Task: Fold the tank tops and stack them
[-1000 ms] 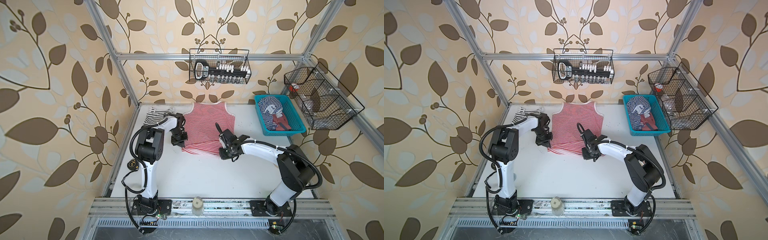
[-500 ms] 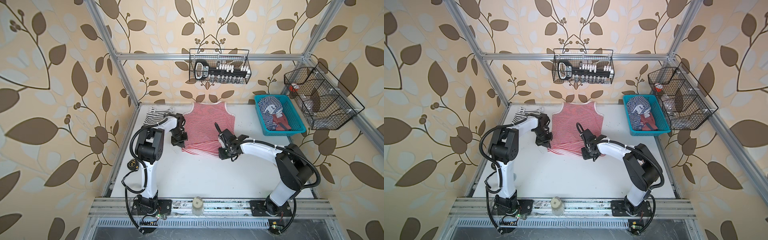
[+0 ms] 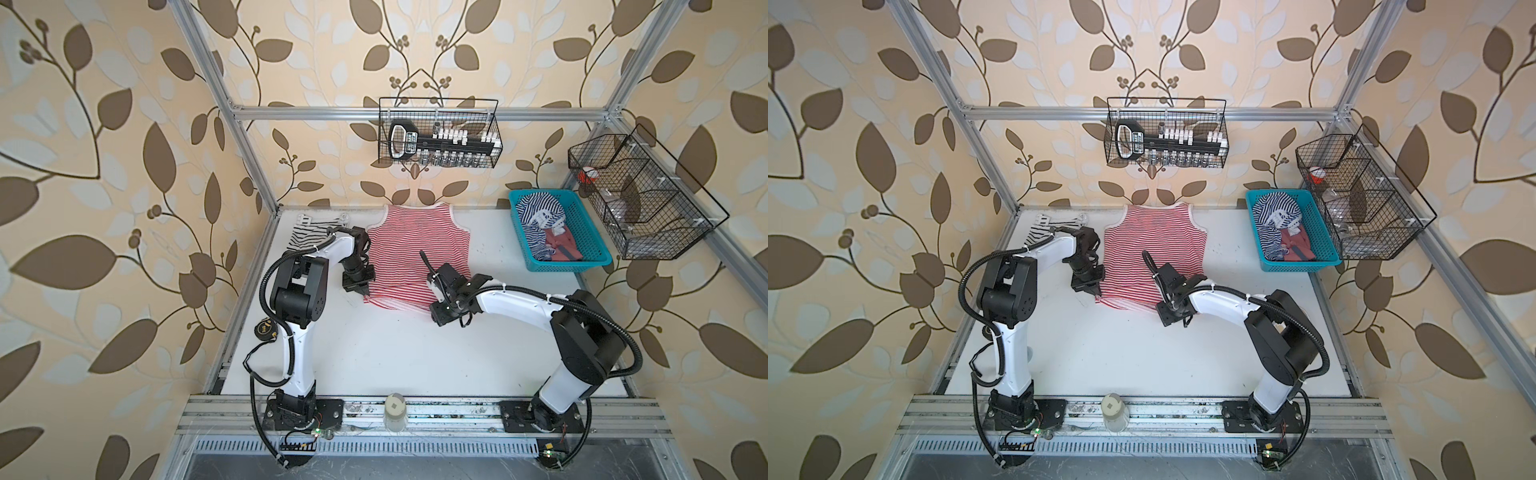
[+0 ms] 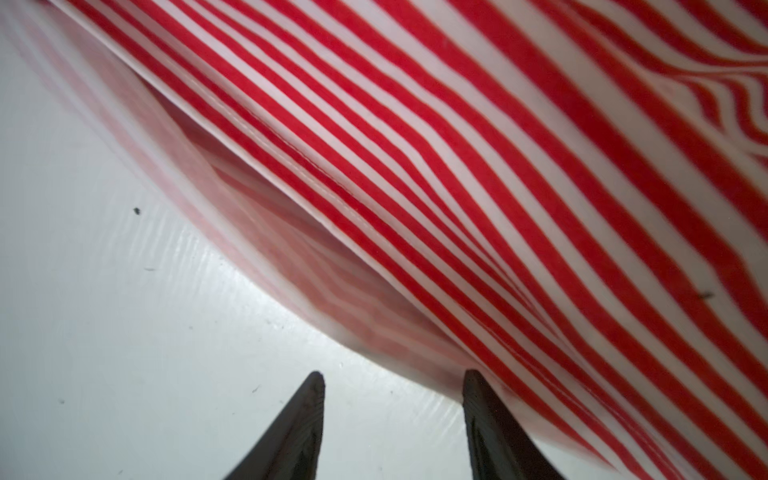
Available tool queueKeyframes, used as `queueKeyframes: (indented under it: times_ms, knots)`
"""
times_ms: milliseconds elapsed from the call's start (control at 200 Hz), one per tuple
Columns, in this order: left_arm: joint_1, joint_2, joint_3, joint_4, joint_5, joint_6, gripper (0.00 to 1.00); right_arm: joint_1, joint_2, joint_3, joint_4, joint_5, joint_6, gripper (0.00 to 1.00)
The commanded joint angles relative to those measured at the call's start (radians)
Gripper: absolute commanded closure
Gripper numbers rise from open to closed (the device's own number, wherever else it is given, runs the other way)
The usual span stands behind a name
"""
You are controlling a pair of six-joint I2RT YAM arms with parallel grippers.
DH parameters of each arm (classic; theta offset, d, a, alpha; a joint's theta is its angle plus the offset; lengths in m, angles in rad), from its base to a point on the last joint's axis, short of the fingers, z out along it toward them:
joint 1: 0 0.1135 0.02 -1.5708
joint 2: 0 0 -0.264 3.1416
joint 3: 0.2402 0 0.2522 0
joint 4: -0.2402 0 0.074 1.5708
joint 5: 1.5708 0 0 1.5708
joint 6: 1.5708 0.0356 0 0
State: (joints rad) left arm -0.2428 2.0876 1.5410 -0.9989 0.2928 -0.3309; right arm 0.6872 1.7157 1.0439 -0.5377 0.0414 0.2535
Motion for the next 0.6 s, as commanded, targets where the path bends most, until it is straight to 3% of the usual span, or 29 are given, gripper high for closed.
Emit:
queueKeyframes:
  times_ms: [0, 130, 465, 595]
  knots:
    - [-0.006, -0.056, -0.005, -0.027, 0.022, 0.008, 1.00, 0.009, 0.045, 0.043, -0.011, 0.030, -0.061, 0.46]
    - [-0.006, -0.061, -0.003, -0.032, 0.021, 0.011, 1.00, 0.009, 0.081, 0.067, -0.022, 0.047, -0.084, 0.51]
    - [-0.006, -0.080, -0.008, -0.029, 0.039, 0.020, 1.00, 0.009, 0.099, 0.167, -0.159, 0.053, -0.136, 1.00]
    - [-0.006, -0.088, -0.012, -0.026, 0.048, 0.030, 1.00, -0.015, 0.135, 0.264, -0.312, -0.077, -0.179, 1.00]
